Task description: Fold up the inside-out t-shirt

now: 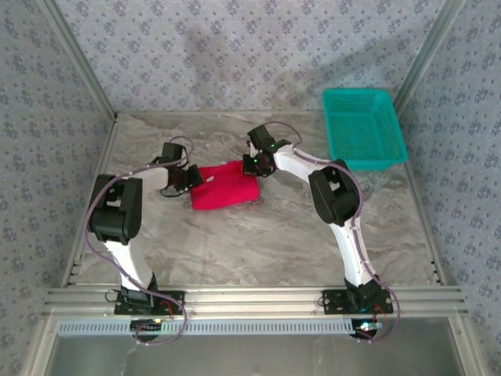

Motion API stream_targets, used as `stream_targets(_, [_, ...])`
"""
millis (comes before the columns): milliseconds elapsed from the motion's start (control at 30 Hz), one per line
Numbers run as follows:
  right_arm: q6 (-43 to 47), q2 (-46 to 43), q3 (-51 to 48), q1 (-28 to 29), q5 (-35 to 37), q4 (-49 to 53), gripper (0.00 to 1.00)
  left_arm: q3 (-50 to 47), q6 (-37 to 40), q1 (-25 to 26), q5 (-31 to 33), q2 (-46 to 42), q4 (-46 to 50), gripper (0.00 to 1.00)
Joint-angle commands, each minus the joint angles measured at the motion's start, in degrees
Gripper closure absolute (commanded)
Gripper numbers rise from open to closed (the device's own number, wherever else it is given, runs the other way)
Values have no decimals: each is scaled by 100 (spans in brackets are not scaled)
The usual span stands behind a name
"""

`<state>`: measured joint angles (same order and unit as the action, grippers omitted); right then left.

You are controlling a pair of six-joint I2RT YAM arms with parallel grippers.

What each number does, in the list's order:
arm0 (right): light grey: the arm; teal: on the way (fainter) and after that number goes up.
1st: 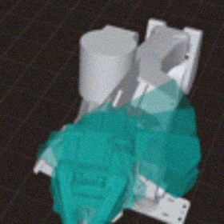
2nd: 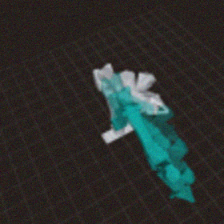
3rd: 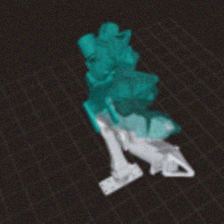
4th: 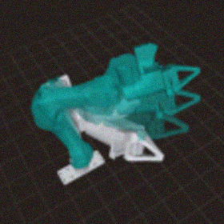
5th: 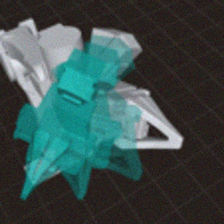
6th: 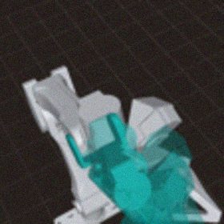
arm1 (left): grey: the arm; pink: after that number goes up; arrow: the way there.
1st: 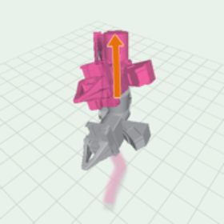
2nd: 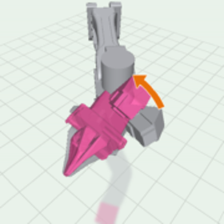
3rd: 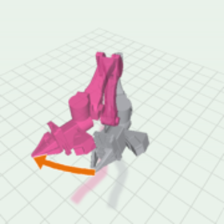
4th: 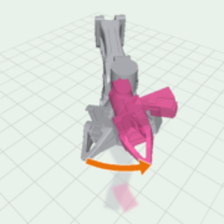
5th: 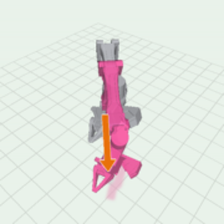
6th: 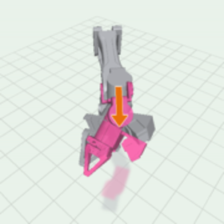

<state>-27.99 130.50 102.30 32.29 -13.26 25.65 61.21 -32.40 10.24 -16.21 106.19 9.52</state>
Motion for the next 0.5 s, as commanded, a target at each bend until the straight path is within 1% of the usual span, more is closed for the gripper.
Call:
stream_targets(0, [-150, -97, 114, 111, 116, 992, 86, 238, 53, -22, 530, -246, 762, 92])
stream_targets(33, [-188, -252, 108, 106, 166, 1106, 80, 342, 18, -24, 633, -368, 972, 86])
stream_targets(100, [-233, -574, 65, 97, 218, 1209, 61, 550, -56, -22, 818, -617, 1347, 78])
stream_targets(133, [-236, -745, 9, 93, 218, 1216, 54, 679, -111, -22, 949, -758, 1568, 71])
stream_targets(167, [-247, -903, -55, 98, 230, 1218, 49, 790, -169, -22, 1097, -879, 1777, 64])
stream_targets(200, [-290, -1087, -159, 102, 243, 1199, 45, 913, -214, -18, 1272, -1026, 2007, 63])
stream_targets(300, [-523, -1585, -602, 112, 215, 983, 46, 1101, -382, 131, 1963, -1541, 2505, 62])
stream_targets(367, [-751, -1834, -951, 119, 29, 679, 52, 1017, -531, 313, 2188, -1869, 2517, 64])
stream_targets(400, [-900, -1933, -1145, 132, -81, 490, 56, 896, -676, 429, 2097, -1999, 2405, 64])
stream_targets(433, [-1071, -2010, -1323, 156, -204, 272, 61, 716, -884, 529, 1828, -2093, 2177, 64])
stream_targets(467, [-1213, -2041, -1467, 184, -342, 30, 66, 454, -1175, 589, 1391, -2148, 1793, 65])
